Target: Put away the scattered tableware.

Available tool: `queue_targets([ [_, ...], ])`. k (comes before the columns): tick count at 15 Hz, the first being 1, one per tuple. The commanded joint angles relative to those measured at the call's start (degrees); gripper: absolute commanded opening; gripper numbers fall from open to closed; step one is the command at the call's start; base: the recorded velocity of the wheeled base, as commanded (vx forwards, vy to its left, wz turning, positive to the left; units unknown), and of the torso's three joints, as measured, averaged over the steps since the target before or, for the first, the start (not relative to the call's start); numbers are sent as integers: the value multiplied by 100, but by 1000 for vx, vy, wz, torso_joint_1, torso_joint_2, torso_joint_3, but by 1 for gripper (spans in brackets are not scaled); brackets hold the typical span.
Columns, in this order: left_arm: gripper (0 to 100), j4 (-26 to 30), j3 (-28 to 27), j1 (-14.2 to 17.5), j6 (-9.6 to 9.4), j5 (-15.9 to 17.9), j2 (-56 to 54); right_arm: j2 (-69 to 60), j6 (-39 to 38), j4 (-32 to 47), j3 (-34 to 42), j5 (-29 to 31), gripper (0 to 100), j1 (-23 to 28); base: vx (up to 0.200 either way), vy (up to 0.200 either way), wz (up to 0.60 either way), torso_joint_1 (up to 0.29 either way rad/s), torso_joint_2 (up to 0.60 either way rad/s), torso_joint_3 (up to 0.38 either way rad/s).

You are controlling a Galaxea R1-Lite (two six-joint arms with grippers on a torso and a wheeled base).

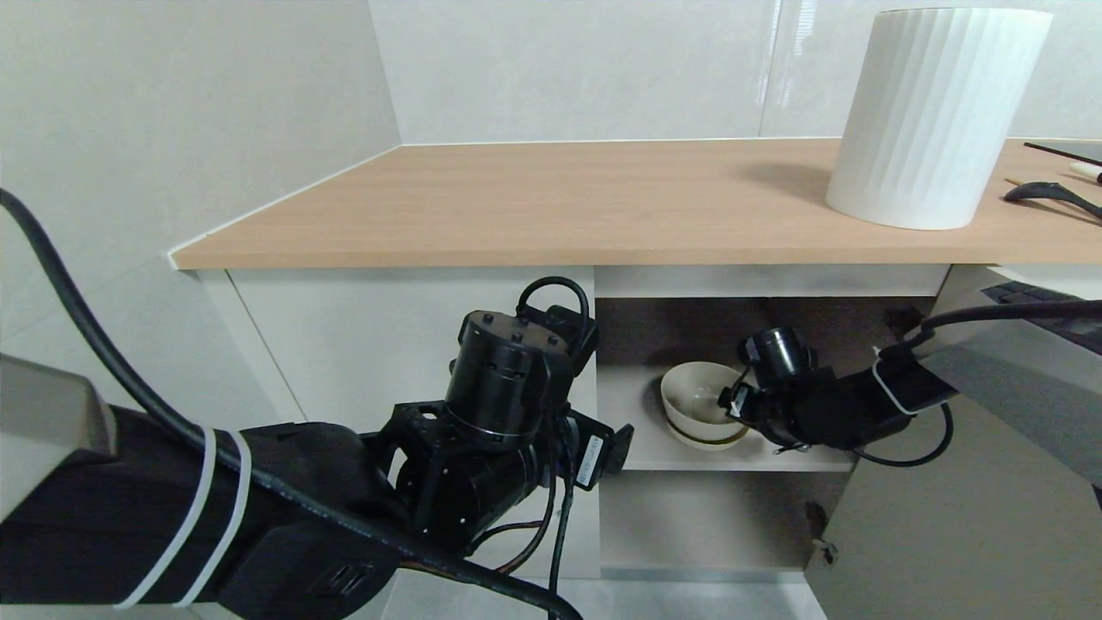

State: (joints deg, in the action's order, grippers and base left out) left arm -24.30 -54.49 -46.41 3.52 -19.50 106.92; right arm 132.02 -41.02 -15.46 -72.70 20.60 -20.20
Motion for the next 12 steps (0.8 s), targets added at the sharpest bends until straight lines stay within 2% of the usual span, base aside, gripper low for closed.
queue_targets([
  [1, 100, 4, 0, 0, 8, -1, 4, -28, -2, -1, 11, 5, 100, -2, 0, 0, 0, 0, 0, 0],
  [3, 100, -5, 9, 0, 17, -36, 4, -344, 42, 183, 186, 5, 100, -28, 0, 0, 0, 0, 0, 0],
  [5, 100, -5, 70, 0, -1, -326, -22, -1012, 59, 561, 529, -12, 100, -274, 0, 0, 0, 0, 0, 0],
  [6, 100, -5, 70, 0, -1, -326, -22, -1012, 59, 561, 529, -12, 100, -274, 0, 0, 0, 0, 0, 0],
  [7, 100, -5, 483, -8, -1, -546, -260, -2084, 314, 834, 1153, -197, 100, -687, 0, 0, 0, 0, 0, 0],
  [8, 100, -31, 721, -61, -10, -554, -444, -2436, 428, 878, 1478, -267, 100, -757, 0, 0, 0, 0, 0, 0],
  [10, 100, -31, 861, -79, -1, -554, -690, -2875, 534, 878, 2032, -399, 100, -854, 0, 0, 0, 0, 0, 0],
  [11, 100, -31, 905, -132, -10, -563, -699, -3042, 525, 834, 2577, -698, 100, -907, 0, 0, 0, 0, 0, 0],
  [12, 100, -31, 905, -193, -1, -563, -646, -3025, 525, 834, 2639, -830, 100, -933, 0, 0, 0, 0, 0, 0],
])
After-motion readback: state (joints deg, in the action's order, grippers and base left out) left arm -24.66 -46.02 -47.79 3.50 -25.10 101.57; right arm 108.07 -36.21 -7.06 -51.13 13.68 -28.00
